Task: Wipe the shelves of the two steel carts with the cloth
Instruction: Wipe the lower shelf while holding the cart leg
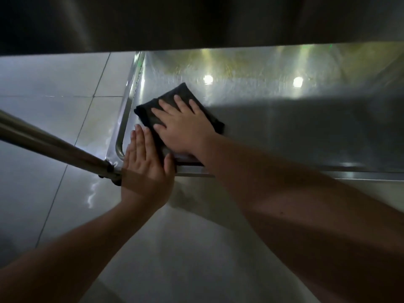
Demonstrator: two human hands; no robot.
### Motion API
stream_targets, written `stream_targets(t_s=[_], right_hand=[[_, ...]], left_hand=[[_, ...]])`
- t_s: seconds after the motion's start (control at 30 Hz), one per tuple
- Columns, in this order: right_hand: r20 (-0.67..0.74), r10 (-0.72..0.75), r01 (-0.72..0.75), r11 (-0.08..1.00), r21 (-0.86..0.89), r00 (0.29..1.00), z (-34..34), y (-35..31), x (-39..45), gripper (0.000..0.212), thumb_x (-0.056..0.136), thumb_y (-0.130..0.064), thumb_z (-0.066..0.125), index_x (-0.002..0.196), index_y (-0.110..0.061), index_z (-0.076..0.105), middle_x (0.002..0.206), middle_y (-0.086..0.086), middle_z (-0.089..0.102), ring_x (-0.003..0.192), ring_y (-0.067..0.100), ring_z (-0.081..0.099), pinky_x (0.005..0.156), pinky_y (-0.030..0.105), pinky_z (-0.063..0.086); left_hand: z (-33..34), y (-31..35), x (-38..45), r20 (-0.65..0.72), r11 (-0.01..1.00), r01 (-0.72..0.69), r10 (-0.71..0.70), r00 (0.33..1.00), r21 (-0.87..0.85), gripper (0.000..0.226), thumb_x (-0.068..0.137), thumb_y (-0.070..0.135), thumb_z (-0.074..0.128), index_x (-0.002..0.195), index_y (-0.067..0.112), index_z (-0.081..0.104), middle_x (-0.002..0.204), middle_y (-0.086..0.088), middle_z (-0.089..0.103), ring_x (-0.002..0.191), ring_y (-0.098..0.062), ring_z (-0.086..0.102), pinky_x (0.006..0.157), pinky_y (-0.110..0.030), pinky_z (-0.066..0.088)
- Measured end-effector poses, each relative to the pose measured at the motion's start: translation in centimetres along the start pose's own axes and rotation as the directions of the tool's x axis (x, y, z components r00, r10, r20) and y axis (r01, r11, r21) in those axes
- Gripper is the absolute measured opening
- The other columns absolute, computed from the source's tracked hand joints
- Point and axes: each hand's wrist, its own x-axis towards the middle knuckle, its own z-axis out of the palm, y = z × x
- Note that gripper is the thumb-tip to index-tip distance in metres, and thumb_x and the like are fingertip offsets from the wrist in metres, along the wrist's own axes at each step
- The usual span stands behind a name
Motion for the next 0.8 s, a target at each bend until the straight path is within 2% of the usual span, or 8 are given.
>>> stream_targets(t_s=[0.13, 0.23, 0.27, 0.37, 0.43, 0.53, 0.67, 0.8], right_hand=[[-0.063, 0.095, -0.098, 0.994, -0.048, 0.993, -0.4, 5.6, -5.7, 0.062, 0.105, -0.058, 0.021, 0.164, -0.038, 0.020, 0.174, -0.009, 0.013, 0.161, 0.025, 0.006, 0.128, 0.053, 0.000], [-0.120, 0.332, -0.338, 0.940, -0.033, 0.936, -1.4, 13.0, -11.4, 0.062, 0.105, -0.059, 0.028, 0.164, -0.038, 0.023, 0.174, -0.008, 0.013, 0.160, 0.029, 0.008, 0.128, 0.057, 0.003], [-0.125, 0.465, -0.470, 0.883, -0.010, 0.877, -1.9, 15.5, -13.4, 0.064, 0.105, -0.061, 0.027, 0.164, -0.039, 0.019, 0.174, -0.008, 0.009, 0.160, 0.031, 0.004, 0.127, 0.058, 0.001], [-0.108, 0.814, -0.807, 0.580, 0.112, 0.571, -3.5, 20.0, -17.6, 0.073, 0.098, -0.068, 0.016, 0.165, -0.039, 0.012, 0.175, -0.004, 0.000, 0.159, 0.041, -0.004, 0.125, 0.065, -0.002], [-0.078, 0.864, -0.850, 0.504, 0.153, 0.498, -3.8, 19.7, -18.0, 0.075, 0.098, -0.066, 0.015, 0.166, -0.035, 0.011, 0.175, -0.001, -0.002, 0.158, 0.044, -0.006, 0.125, 0.063, -0.004], [-0.080, 0.757, -0.748, 0.654, 0.117, 0.649, -3.0, 16.1, -17.0, 0.073, 0.103, -0.063, 0.021, 0.167, -0.029, 0.012, 0.175, 0.000, 0.000, 0.158, 0.046, -0.004, 0.127, 0.056, 0.000], [-0.028, 0.307, -0.308, 0.950, -0.042, 0.951, -1.1, 10.6, -16.7, 0.090, 0.089, -0.084, 0.020, 0.165, -0.036, 0.016, 0.175, -0.007, 0.006, 0.160, 0.034, 0.000, 0.129, 0.049, 0.005], [0.103, -0.093, 0.105, 0.988, -0.113, 0.990, -1.4, 10.5, -17.2, 0.086, 0.092, -0.077, 0.042, 0.164, -0.039, 0.017, 0.173, -0.011, 0.012, 0.161, 0.028, 0.002, 0.129, 0.045, 0.007]], left_hand=[[-0.1, -0.3, 0.1, 0.033, 1.000, 0.007, -0.007, 0.999, 0.007, 0.083, 0.104, 0.060, 0.018, 0.169, 0.011, -0.003, 0.177, -0.011, -0.003, 0.163, -0.021, -0.006, 0.132, -0.043, 0.003], [-0.3, -0.2, 0.3, 0.074, 0.999, 0.023, -0.026, 0.997, 0.047, 0.084, 0.103, 0.062, 0.013, 0.169, 0.012, -0.001, 0.177, -0.009, 0.001, 0.163, -0.020, -0.004, 0.132, -0.043, 0.003], [-0.3, -0.1, 0.4, 0.087, 0.998, 0.022, -0.027, 0.996, 0.063, 0.083, 0.103, 0.061, 0.012, 0.169, 0.012, 0.001, 0.177, -0.009, 0.002, 0.164, -0.021, -0.004, 0.133, -0.044, 0.004], [-0.6, 0.2, 0.6, 0.103, 0.995, 0.024, -0.034, 0.994, 0.097, 0.083, 0.101, 0.059, 0.009, 0.169, 0.011, 0.005, 0.177, -0.011, 0.004, 0.164, -0.023, -0.002, 0.133, -0.044, 0.003], [-0.8, 0.3, 0.7, 0.117, 0.993, 0.033, -0.046, 0.992, 0.113, 0.083, 0.101, 0.058, 0.007, 0.169, 0.011, 0.004, 0.177, -0.010, 0.002, 0.164, -0.023, -0.003, 0.132, -0.043, 0.002], [-0.9, 0.4, 0.9, 0.138, 0.992, 0.038, -0.055, 0.989, 0.123, 0.082, 0.101, 0.057, 0.007, 0.169, 0.011, 0.002, 0.177, -0.010, 0.000, 0.164, -0.024, -0.004, 0.132, -0.045, 0.003], [-1.2, 0.3, 1.1, 0.163, 0.994, 0.033, -0.051, 0.985, 0.108, 0.082, 0.101, 0.056, 0.009, 0.168, 0.011, 0.003, 0.177, -0.012, 0.001, 0.164, -0.026, -0.003, 0.132, -0.046, 0.004], [-1.5, 0.2, 1.4, 0.187, 0.995, 0.031, -0.048, 0.981, 0.096, 0.083, 0.100, 0.057, 0.011, 0.168, 0.011, 0.005, 0.177, -0.014, 0.003, 0.164, -0.027, -0.001, 0.132, -0.045, 0.004]])
